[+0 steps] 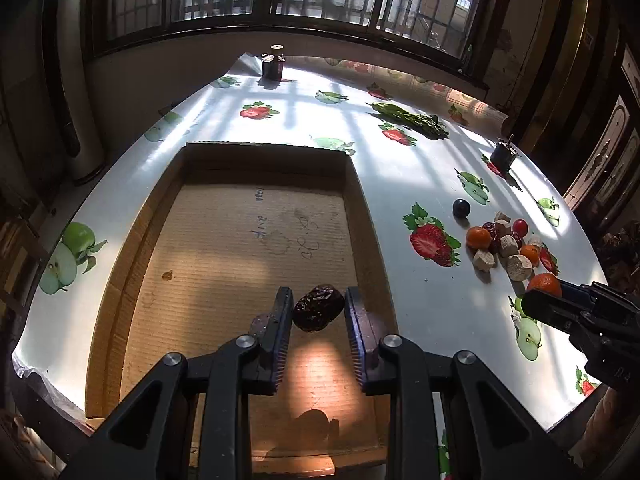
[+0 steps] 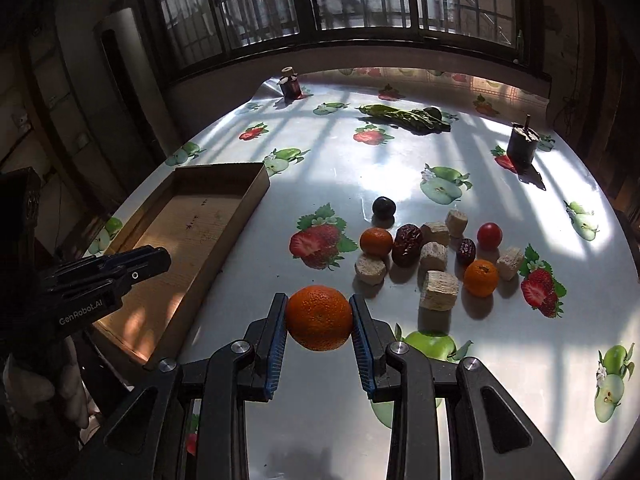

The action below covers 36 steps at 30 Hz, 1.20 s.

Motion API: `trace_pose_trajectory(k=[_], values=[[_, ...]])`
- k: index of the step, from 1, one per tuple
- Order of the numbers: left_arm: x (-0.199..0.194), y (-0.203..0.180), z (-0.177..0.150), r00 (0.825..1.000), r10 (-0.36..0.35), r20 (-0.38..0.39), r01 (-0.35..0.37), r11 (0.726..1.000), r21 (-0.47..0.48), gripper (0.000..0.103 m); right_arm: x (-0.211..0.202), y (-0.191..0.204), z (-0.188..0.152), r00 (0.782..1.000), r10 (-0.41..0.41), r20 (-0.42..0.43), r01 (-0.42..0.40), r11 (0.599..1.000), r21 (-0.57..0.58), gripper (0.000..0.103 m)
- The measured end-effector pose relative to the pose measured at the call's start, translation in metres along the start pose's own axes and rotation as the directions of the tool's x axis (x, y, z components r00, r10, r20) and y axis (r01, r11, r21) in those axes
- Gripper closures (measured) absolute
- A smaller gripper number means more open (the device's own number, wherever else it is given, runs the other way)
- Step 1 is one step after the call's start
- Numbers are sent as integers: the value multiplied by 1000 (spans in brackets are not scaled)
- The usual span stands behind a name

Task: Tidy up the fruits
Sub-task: 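Carry the date and orange into the cardboard box and open both tools, then grasp a beige cylindrical block with the right tool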

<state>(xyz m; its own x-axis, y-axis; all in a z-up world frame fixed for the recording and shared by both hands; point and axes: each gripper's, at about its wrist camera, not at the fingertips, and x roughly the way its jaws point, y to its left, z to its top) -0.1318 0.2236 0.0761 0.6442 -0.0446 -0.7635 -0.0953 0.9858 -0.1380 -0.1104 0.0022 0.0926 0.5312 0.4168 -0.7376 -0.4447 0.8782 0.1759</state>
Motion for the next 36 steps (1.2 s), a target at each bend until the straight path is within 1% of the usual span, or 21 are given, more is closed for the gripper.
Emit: trace_pose_trajectory(k=[2,4,7,11,14,17,18,19,21,24,25,26,27,29,33,36], values=[[1,25,-4,998,60,-12,-60,998,-27,77,18,32,4,997,76,-25,-77,996,-34,70],[4,46,-10,994,104,-30,-105,993,-53,77,36,64,3,991,123,-56,-127,989,-78,70],[10,70,-18,989,131,-69,-137,987,-89,77,64,102,-2,981,156,-111,-171,976,-134,70],[20,84,-29,985,138,-106,-149,983,-104,77,92,128,-11,973,156,-172,-185,969,-162,70],[22,84,-33,982,153,-109,-163,982,-94,77,107,133,-15,969,144,-200,-178,970,-163,70],[21,82,-32,983,153,-105,-163,982,-96,77,111,138,-20,970,122,-210,-161,971,-179,70],[21,84,-32,983,151,-105,-161,982,-100,75,112,138,-21,970,115,-212,-156,970,-186,70],[21,84,-33,983,149,-106,-160,982,-104,73,113,139,-23,972,108,-210,-150,970,-194,69],[18,86,-33,983,152,-104,-163,981,-108,61,112,141,-24,976,94,-198,-136,968,-211,69],[10,87,-31,984,152,-91,-162,979,-122,52,111,143,-24,976,100,-194,-142,966,-215,68],[7,87,-30,985,148,-84,-158,979,-130,51,109,144,-24,976,107,-190,-147,966,-213,67],[4,88,-29,987,140,-76,-150,978,-142,47,107,143,-24,977,112,-183,-150,966,-211,63],[-1,89,-27,989,135,-67,-144,977,-160,40,103,142,-22,978,118,-170,-153,966,-209,56],[-8,93,-25,992,120,-47,-127,971,-201,35,93,139,-20,981,130,-142,-157,966,-205,48],[-20,91,-22,993,117,-14,-117,964,-239,35,71,123,-15,987,135,-84,-149,972,-184,44],[-27,82,-20,994,106,10,-100,965,-242,35,54,95,-15,991,126,-51,-132,982,-133,38]])
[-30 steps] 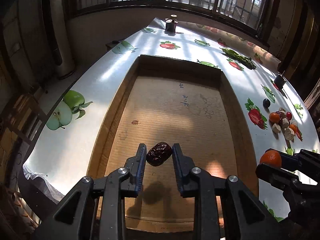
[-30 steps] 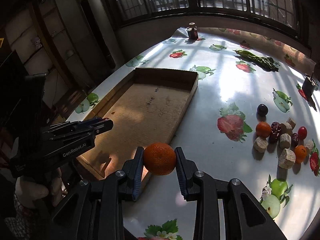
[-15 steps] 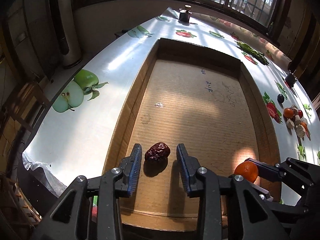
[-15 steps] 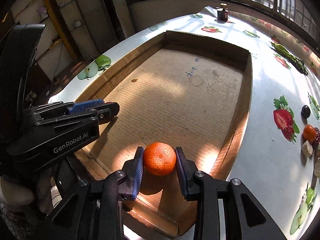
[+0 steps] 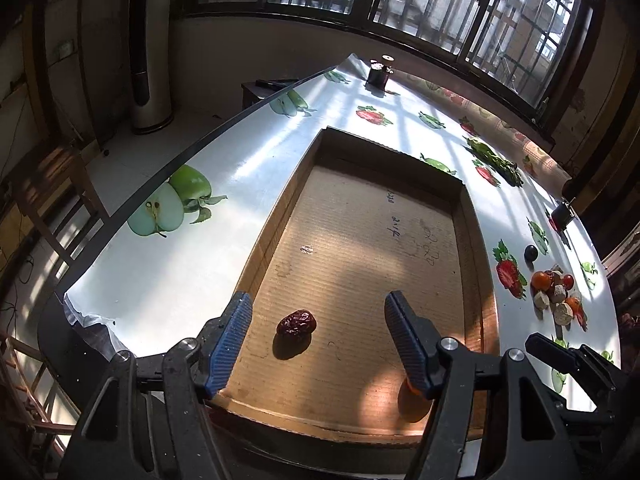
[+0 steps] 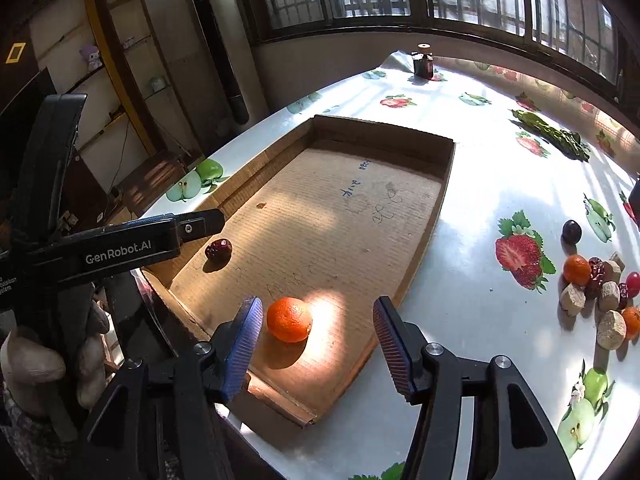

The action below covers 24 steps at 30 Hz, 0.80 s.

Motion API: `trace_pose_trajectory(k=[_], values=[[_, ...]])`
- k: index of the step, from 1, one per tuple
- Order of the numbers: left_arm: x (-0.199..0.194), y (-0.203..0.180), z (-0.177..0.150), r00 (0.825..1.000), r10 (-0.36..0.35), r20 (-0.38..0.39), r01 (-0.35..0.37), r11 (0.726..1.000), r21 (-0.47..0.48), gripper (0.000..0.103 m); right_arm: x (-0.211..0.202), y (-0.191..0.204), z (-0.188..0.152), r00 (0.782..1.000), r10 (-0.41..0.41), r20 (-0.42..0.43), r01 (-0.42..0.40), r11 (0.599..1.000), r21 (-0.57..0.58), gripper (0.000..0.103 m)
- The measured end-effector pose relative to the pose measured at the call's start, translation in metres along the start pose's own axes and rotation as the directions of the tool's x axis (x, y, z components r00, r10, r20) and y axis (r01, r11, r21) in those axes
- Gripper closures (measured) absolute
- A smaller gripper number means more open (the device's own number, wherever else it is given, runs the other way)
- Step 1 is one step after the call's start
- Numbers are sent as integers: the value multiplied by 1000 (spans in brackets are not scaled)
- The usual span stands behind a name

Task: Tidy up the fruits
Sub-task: 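Grasp a beige cylindrical block with the right tool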

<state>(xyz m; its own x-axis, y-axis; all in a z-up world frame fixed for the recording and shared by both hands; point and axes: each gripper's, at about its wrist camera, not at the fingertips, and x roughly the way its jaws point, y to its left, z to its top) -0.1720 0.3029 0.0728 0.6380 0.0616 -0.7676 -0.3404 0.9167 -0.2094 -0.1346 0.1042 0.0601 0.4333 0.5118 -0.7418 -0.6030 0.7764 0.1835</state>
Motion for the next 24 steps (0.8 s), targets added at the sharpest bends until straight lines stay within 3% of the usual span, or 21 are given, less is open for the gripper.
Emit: trace_pose_trajectory(k=[6,13,18,24], values=[[-10,-36,0,998,-58,12,57,997,49,34,-47,-84,-21,995,-90,33,83,983,166,38],[2,-115,-13,991,-129,-46,136,969,206,33,-98,-197,-58,961,-275,-15,262,894,363,34],[20,-176,-36,972,-188,-141,224,922,316,33,-104,-226,-66,951,-308,-38,298,872,389,34],[35,-214,-53,970,-170,-175,227,890,396,33,-85,-238,-57,957,-288,-37,279,876,392,34]])
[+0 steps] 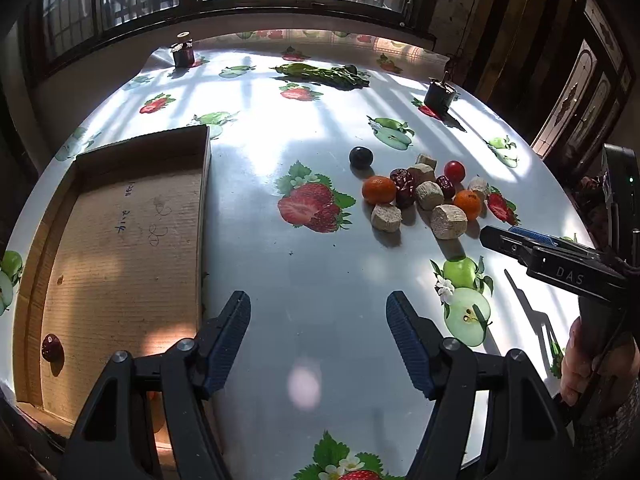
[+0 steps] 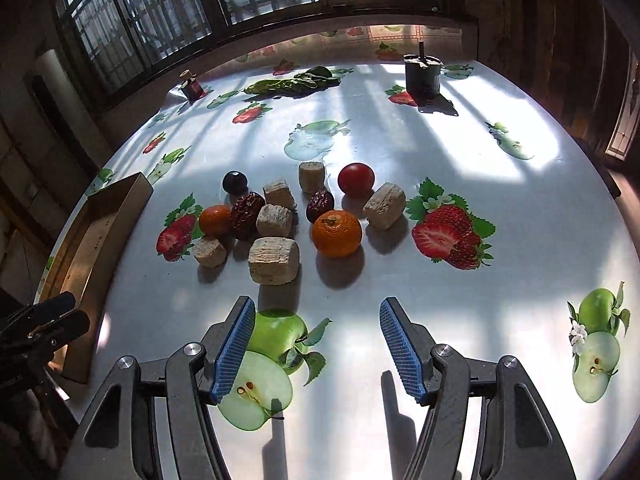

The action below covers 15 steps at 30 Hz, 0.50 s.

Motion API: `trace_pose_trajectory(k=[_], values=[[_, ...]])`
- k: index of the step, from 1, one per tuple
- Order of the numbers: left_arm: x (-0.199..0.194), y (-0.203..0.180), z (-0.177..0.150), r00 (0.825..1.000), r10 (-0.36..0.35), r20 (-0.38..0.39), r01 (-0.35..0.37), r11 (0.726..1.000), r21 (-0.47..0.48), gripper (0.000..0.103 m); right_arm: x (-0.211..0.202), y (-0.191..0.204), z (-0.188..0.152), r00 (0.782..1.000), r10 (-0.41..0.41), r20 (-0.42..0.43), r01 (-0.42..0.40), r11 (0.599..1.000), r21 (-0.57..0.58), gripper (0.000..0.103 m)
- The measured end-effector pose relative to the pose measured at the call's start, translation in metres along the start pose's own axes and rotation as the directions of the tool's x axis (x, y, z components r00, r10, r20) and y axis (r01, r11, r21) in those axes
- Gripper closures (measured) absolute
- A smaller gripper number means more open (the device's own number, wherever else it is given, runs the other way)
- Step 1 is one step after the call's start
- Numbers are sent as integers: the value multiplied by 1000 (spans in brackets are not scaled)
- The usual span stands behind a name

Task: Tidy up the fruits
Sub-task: 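Grasp a beige cylindrical block with the right tool, then grasp the round beige slice with the left tool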

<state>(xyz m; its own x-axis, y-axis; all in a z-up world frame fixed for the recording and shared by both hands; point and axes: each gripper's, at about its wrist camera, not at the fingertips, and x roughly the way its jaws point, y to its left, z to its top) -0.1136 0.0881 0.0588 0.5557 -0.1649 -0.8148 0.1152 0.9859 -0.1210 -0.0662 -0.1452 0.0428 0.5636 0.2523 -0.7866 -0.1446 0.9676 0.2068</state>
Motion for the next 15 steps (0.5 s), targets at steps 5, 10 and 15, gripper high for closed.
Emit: trace_pose_trajectory(k=[5,10,15], values=[[17,-1,10,1000,7,-20,-8,1000,-27,33,23,24,16,1000,13,13,-12,999,-48,42],[35,-10,25,1000,9,-12,-9,1000,-22,33,44,36,18,999,-36,11,37,994,-106,65],[58,-30,39,1000,-23,-3,23,1000,18,34,39,22,12,999,-20,41,22,997,-69,69]])
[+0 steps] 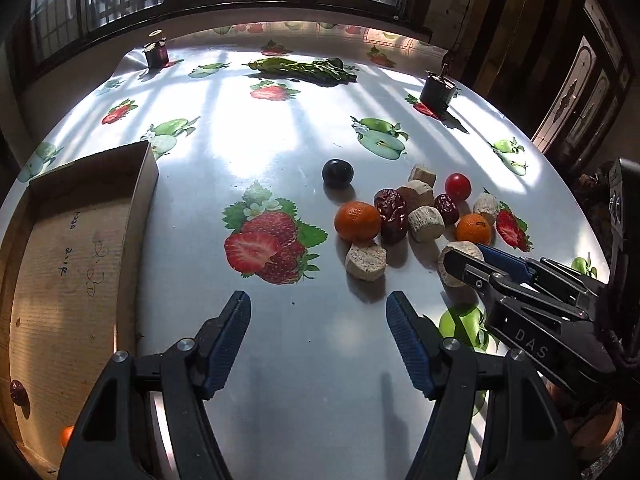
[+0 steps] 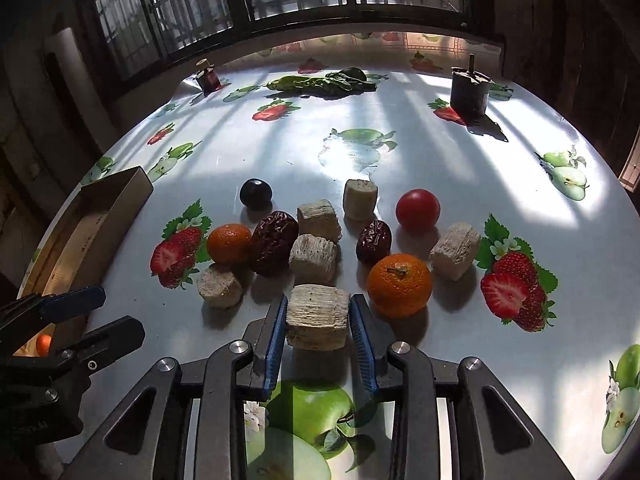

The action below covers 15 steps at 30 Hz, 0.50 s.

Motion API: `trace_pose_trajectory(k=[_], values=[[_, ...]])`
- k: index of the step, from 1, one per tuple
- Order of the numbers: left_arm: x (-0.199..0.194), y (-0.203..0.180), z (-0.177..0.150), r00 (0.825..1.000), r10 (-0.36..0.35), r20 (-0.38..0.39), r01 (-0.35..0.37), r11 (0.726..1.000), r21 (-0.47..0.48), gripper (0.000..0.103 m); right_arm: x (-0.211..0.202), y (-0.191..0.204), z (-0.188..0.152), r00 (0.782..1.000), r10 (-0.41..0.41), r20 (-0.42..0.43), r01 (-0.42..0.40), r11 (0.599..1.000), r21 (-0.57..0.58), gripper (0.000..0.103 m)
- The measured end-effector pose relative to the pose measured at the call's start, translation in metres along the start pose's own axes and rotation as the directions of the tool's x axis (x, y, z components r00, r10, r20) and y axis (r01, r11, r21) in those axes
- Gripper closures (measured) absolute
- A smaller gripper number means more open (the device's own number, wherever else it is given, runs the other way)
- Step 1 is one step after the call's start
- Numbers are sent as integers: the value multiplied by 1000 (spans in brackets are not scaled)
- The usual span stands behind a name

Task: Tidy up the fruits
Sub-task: 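Grasp the round beige slice with the left tool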

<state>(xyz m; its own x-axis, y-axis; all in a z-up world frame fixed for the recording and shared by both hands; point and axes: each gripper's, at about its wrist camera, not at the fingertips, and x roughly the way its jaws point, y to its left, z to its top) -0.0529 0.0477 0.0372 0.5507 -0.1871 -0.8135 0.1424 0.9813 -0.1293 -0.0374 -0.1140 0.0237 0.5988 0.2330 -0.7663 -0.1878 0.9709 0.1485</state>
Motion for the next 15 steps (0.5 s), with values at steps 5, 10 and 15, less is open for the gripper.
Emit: trace_pose_trajectory(k=[5,10,15], values=[[20,-18,12,999,-27,18,26,999,39,34,-10,-18,-9,999,23,23,-25,998,57,69],[39,-32,14,1000,-29,-9,30,995,96,50,-6,-23,-11,997,69,17,-70,994,89,69],[44,-28,14,1000,-29,-2,29,996,82,76,-5,-16,-12,999,39,21,-40,998,56,69]])
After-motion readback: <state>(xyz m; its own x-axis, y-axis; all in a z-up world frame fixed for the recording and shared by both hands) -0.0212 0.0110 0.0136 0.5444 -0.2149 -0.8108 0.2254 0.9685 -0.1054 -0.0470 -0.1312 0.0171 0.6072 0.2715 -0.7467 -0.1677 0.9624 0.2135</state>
